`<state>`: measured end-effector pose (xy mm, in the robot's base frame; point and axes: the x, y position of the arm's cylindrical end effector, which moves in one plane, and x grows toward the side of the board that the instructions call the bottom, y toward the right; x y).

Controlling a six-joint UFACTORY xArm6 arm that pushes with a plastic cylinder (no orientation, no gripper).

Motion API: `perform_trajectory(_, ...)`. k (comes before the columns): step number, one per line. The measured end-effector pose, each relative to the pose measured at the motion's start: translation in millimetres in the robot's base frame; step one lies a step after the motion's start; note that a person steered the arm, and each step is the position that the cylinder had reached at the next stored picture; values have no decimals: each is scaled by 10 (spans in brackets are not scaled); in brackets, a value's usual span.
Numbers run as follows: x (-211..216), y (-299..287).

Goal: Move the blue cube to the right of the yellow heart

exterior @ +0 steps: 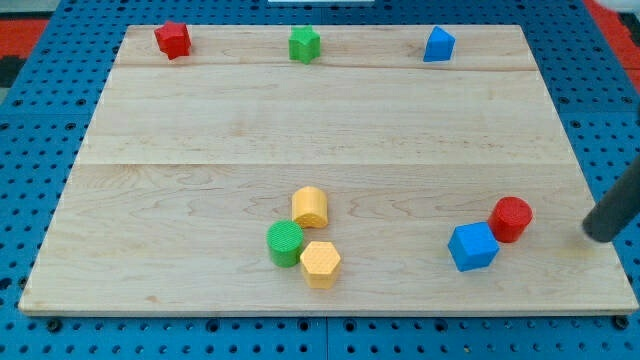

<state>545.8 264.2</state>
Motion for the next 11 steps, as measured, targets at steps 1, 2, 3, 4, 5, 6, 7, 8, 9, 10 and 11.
perform_trajectory(1,23,-189)
perform_trajectory(2,154,-432)
perform_trajectory(3,221,-633)
perform_trajectory(4,32,-1230)
perform_trajectory(5,-477,-1636)
perform_trajectory(6,4,-1281)
perform_trajectory(7,382,-1291)
perform_trajectory(8,113,-1630)
perform_trajectory(9,-307,-1903)
perform_trajectory(10,-236,-1776)
perform_trajectory(11,-166,-2022)
